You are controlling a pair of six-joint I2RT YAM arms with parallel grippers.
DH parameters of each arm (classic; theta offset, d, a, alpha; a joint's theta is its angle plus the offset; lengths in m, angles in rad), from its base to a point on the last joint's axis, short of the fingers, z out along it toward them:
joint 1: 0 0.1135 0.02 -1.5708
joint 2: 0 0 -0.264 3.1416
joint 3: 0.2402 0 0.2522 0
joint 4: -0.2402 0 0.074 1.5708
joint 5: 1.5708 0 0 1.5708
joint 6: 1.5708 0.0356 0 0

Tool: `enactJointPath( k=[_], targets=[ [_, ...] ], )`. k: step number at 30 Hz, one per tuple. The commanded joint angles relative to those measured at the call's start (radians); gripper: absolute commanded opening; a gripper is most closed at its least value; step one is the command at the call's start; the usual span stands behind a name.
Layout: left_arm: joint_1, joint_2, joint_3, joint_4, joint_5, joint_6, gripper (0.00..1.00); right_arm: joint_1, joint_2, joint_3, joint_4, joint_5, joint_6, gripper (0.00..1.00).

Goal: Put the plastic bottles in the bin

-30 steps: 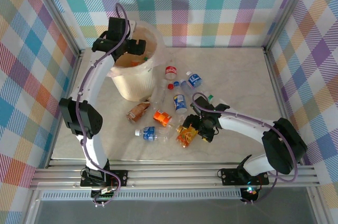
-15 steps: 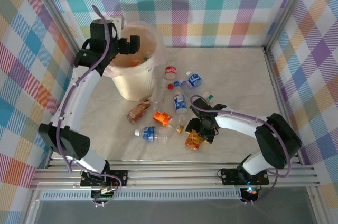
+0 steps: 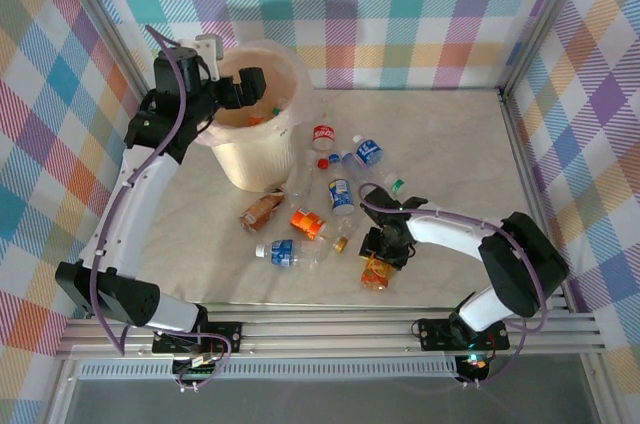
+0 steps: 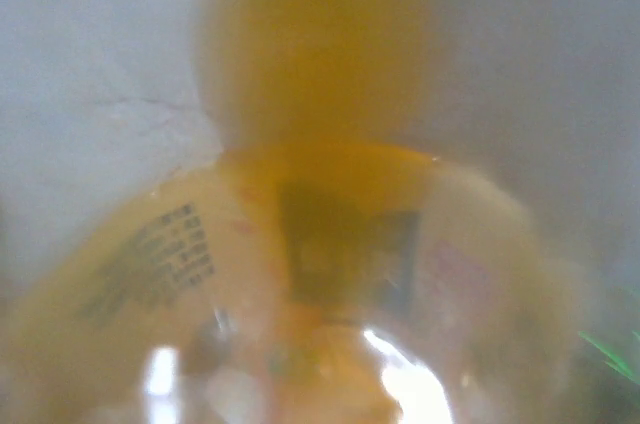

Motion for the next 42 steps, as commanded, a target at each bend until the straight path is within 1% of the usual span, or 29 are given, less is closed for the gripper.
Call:
enactJointPath(
  k=[1, 6, 10, 14, 18, 21, 24, 29, 30, 32, 37, 42],
  targets=[
    [-0.003, -0.051, -0.032, 0.065, 0.065, -0.075, 1.0, 0.001, -0.05, -0.014, 0.027, 0.053, -0.083, 0.53],
    [-0.006, -0.075, -0.064, 0.079, 0.129, -0.137, 1.0, 0.001, -0.205, -0.009, 0.033, 0.101, -0.188, 0.51],
    [-0.022, -0.096, -0.099, 0.099, 0.181, -0.163, 1.0, 0.002, -0.349, 0.0, 0.071, 0.127, -0.294, 0.51],
    [-0.069, -0.116, -0.149, 0.142, 0.216, -0.186, 1.0, 0.001, -0.463, 0.011, 0.182, 0.141, -0.4, 0.51],
    [-0.135, -0.116, -0.167, 0.159, 0.241, -0.19, 1.0, 0.002, -0.522, 0.02, 0.322, 0.131, -0.494, 0.51],
    [-0.185, -0.104, -0.18, 0.165, 0.251, -0.189, 1.0, 0.001, -0.532, 0.023, 0.427, 0.094, -0.555, 0.51],
    [-0.226, -0.084, -0.191, 0.178, 0.285, -0.19, 1.0, 0.001, -0.517, 0.042, 0.485, 0.042, -0.601, 0.5],
    [-0.269, -0.031, -0.183, 0.208, 0.405, -0.187, 1.0, 0.001, -0.489, 0.07, 0.555, -0.05, -0.63, 0.49],
    [-0.276, -0.022, -0.183, 0.255, 0.426, -0.189, 1.0, 0.002, -0.486, 0.068, 0.571, -0.064, -0.625, 0.49],
    [-0.29, -0.006, -0.182, 0.288, 0.472, -0.2, 1.0, 0.0, -0.481, 0.065, 0.603, -0.088, -0.62, 0.49],
    [-0.328, 0.043, -0.173, 0.37, 0.556, -0.239, 0.89, 0.001, -0.465, 0.057, 0.652, -0.129, -0.6, 0.51],
    [-0.366, 0.101, -0.127, 0.359, 0.588, -0.233, 0.8, 0.001, -0.452, 0.069, 0.656, -0.154, -0.595, 0.5]
  ],
)
